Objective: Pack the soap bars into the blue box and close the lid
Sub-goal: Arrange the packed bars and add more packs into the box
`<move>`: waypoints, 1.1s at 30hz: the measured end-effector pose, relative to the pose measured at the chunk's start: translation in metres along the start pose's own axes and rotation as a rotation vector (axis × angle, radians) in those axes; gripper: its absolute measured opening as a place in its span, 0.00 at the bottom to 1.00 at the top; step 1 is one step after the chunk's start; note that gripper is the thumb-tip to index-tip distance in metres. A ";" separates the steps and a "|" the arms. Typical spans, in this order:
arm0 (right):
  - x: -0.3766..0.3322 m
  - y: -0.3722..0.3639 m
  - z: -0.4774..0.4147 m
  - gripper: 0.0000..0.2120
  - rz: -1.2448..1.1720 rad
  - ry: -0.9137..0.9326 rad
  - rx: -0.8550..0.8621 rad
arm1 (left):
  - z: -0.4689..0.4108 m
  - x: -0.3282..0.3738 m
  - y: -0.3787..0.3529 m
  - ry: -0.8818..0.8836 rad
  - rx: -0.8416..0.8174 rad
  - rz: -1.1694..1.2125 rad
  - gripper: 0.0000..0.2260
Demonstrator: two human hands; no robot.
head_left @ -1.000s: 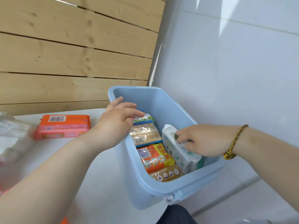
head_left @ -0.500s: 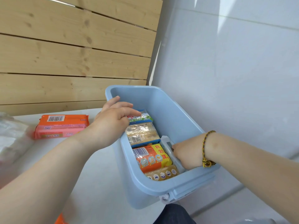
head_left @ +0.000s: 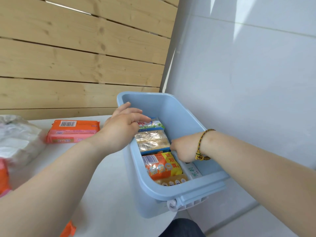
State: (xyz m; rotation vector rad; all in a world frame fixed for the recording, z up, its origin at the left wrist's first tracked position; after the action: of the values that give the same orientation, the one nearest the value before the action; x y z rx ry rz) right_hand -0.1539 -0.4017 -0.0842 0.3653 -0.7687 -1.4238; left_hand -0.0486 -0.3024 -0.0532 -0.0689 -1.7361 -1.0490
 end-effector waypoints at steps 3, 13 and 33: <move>0.003 0.003 -0.006 0.09 0.005 0.006 -0.059 | -0.001 -0.001 0.000 0.001 0.017 -0.011 0.20; -0.001 0.007 -0.004 0.08 0.021 0.004 0.026 | 0.001 -0.002 0.003 0.014 0.018 -0.027 0.19; -0.270 0.058 0.015 0.20 -0.413 0.788 0.703 | 0.248 -0.183 0.120 0.439 0.416 -0.318 0.27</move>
State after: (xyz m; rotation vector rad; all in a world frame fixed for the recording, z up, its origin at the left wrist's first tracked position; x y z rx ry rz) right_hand -0.1110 -0.1297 -0.1050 1.5951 -0.5165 -1.1794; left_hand -0.0907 0.0140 -0.1393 0.6706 -1.5476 -0.8239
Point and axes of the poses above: each hand's wrist, its own z-axis away from the middle knuckle, its own y-axis out of the back of the hand, x = y × z, the point moved 7 cm from there along -z, towards the middle knuckle, and after that the axes turned 11 degrees about y, right-handed, at the moved point
